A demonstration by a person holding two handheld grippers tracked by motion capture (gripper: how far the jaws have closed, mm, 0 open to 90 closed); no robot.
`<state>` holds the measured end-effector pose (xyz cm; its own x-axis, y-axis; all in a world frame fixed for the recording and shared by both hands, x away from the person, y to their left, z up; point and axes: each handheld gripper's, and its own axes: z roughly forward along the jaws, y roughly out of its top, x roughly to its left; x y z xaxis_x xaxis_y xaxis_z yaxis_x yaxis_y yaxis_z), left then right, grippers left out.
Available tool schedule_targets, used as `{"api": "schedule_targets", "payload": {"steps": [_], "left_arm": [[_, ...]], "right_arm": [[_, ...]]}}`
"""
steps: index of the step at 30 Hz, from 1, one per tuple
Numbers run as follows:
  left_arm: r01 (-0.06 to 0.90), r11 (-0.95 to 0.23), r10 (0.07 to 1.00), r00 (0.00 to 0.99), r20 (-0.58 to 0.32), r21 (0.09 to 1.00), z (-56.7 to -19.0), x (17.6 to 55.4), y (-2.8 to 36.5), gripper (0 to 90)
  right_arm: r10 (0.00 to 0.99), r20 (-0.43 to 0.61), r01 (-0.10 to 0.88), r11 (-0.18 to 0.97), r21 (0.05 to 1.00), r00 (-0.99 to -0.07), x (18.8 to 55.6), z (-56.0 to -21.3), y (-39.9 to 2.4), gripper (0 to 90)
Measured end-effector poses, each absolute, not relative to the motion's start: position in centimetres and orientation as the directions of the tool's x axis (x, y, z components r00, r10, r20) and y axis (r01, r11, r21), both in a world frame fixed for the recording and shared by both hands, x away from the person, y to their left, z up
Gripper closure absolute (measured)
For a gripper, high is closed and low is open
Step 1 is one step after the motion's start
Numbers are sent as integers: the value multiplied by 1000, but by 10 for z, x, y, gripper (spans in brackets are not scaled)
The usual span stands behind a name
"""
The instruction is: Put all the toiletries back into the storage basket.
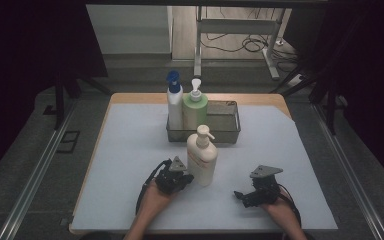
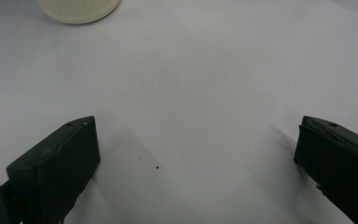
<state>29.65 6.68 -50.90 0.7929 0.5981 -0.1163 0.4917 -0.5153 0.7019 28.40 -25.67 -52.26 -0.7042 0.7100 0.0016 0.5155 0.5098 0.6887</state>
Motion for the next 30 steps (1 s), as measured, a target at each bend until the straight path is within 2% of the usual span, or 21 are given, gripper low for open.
{"api": "schedule_targets", "payload": {"steps": [5, 11, 21, 30], "left_arm": [[496, -510, 617, 780, -103, 702, -506, 293, 71, 785], [501, -498, 640, 763, -90, 708, -503, 287, 81, 617], [536, -462, 677, 728, -109, 706, -504, 275, 103, 388], [578, -439, 729, 676, -104, 688, -511, 259, 124, 180]], "right_arm": [[711, 3, 518, 510, 687, -704, 284, -522, -257, 0], [710, 5, 523, 513, 681, -704, 284, -521, -256, 1], [685, 11, 503, 524, 687, -729, 281, -515, -254, 43], [655, 42, 473, 497, 727, -754, 278, -501, -246, 33]]}}
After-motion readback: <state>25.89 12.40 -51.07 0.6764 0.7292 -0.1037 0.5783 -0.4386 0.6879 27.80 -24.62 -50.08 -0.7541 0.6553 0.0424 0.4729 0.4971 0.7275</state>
